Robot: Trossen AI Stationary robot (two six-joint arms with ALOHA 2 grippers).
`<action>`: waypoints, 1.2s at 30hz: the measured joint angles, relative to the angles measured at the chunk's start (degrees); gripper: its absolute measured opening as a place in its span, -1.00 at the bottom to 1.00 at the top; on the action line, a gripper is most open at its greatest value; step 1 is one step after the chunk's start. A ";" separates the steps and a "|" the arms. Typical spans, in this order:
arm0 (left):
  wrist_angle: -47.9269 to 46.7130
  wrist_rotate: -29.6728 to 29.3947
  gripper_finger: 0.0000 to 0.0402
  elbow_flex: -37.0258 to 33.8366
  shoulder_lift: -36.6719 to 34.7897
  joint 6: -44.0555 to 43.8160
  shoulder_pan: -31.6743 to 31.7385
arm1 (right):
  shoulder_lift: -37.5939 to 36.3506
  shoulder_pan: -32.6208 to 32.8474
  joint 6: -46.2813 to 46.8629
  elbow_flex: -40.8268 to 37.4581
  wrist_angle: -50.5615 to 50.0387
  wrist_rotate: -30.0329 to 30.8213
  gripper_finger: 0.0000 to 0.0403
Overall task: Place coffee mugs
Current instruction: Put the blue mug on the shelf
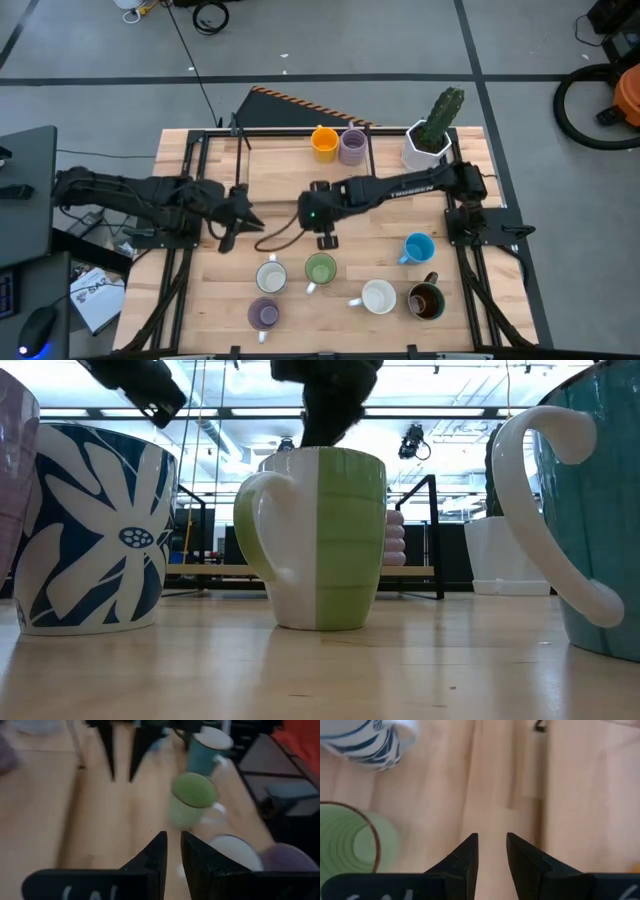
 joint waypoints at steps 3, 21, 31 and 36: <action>-1.24 -0.08 -0.70 0.71 2.17 -3.98 -4.63 | -0.93 0.83 1.96 -3.36 1.45 0.46 -0.47; -8.81 -8.04 -0.64 12.53 23.03 -13.74 -26.80 | -15.80 3.55 11.75 -19.09 8.77 10.26 -0.47; -13.18 -13.11 -0.20 17.38 30.00 -9.95 -29.55 | -16.76 3.71 13.63 -21.19 10.45 9.25 -0.47; -13.77 -12.62 -0.13 17.57 32.58 -6.19 -30.04 | -16.76 3.72 13.39 -21.19 10.79 9.13 -0.47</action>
